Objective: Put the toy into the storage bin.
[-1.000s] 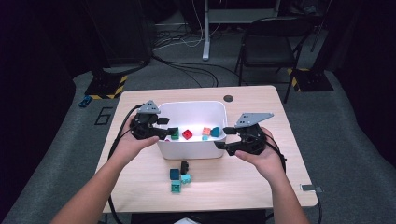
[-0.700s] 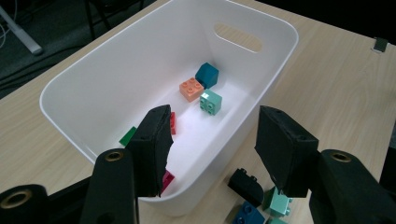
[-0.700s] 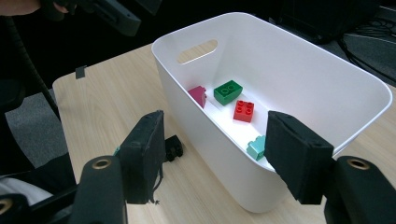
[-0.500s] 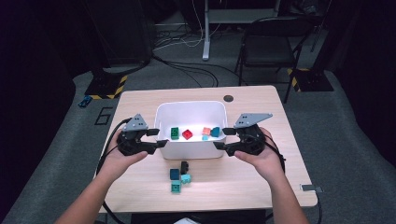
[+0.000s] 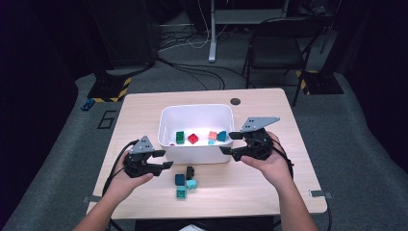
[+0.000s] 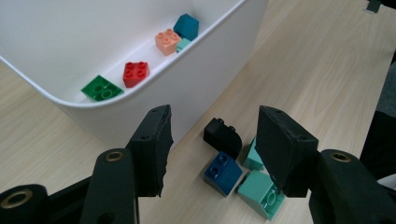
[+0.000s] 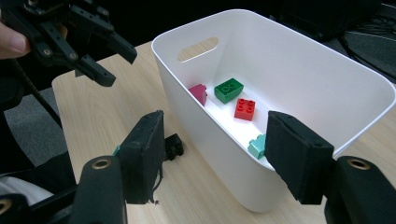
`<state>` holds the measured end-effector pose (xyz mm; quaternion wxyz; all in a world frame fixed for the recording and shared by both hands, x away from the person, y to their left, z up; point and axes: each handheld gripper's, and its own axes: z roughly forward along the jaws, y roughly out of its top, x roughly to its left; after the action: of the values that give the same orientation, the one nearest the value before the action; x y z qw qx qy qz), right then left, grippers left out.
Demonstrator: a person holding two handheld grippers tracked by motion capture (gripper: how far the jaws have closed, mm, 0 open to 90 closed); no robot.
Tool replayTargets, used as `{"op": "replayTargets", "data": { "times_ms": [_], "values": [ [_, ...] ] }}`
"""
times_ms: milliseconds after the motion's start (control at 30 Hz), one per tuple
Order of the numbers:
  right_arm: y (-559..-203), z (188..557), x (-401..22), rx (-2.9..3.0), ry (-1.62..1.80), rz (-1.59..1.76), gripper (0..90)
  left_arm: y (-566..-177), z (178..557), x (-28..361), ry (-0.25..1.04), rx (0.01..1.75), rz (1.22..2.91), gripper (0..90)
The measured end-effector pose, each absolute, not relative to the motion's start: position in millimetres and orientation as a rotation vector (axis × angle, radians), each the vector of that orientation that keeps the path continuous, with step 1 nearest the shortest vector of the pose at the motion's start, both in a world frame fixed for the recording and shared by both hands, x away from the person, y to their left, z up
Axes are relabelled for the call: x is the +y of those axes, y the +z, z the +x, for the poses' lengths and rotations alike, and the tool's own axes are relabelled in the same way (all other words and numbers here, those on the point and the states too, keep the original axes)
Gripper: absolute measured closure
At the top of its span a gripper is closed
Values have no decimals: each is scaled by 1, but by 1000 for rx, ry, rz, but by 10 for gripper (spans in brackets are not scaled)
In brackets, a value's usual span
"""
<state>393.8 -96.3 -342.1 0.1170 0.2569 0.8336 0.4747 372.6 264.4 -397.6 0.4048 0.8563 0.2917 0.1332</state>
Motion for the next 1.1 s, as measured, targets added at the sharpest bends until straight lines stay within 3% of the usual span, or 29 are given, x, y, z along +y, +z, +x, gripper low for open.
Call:
{"op": "replayTargets", "data": {
  "times_ms": [733,1100],
  "values": [
    [-340,392,-98,2427,1396,752,374,-480,369,252,249,855,2168,439],
    [-340,393,-99,2422,1398,762,375,-496,371,245,237,878,2173,439]
  ]
}}
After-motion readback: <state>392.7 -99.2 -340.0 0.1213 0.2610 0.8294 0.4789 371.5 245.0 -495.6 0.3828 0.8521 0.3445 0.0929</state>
